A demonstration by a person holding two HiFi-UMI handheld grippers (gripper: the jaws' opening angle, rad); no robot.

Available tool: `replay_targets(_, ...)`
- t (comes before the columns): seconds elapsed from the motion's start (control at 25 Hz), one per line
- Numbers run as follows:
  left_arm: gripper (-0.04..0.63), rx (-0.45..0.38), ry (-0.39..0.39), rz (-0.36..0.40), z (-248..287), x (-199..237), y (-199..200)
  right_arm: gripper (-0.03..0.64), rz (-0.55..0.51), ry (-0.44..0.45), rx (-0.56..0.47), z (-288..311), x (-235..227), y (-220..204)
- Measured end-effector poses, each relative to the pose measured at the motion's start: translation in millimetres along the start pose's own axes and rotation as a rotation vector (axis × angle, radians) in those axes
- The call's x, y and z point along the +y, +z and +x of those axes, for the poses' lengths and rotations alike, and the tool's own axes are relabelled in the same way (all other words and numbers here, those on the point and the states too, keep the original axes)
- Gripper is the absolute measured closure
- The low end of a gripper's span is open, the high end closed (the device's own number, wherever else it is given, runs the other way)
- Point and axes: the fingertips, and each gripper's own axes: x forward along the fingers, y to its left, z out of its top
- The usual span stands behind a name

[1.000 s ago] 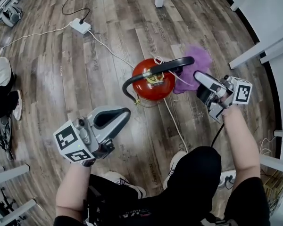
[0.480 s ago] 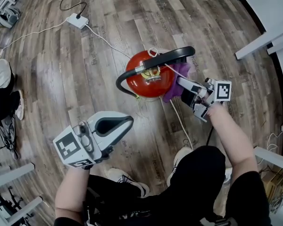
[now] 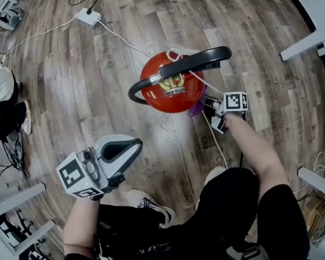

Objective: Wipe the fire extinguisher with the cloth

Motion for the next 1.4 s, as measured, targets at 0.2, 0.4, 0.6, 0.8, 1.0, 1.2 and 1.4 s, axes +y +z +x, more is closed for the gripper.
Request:
replay_targets(0.2, 0.597, 0.011, 0.035, -0.032, -7, 4, -8, 0.548, -0.009, -0.181, 0.018, 13, -50, -18)
replay_targets(0.4, 0.597, 0.004, 0.035, -0.027, -6, 3, -6, 0.548, 0.031, -0.134, 0.017, 8, -31, -15)
replay_targets(0.6, 0.597, -0.002, 0.011, -0.014, 3, 7, -8, 0.548, -0.005, 0.184, -0.119, -26, 84, 28)
replay_targets(0.8, 0.597, -0.021, -0.031, -0.056, 12, 3, -6, 0.548, -0.231, 0.434, -0.053, -73, 207, 48)
replay_targets(1.0, 0.597, -0.061, -0.057, -0.033, 13, 3, 10, 0.548, -0.431, 0.455, 0.088, -86, 259, 70)
replay_targets(1.2, 0.597, -0.066, -0.042, -0.045, 3, 4, 7, 0.546, -0.572, 0.439, 0.315, -81, 270, 98)
replay_targets(1.4, 0.597, -0.056, -0.003, -0.068, -10, 9, 3, 0.548, -0.679, 0.336, 0.62, -93, 278, 123)
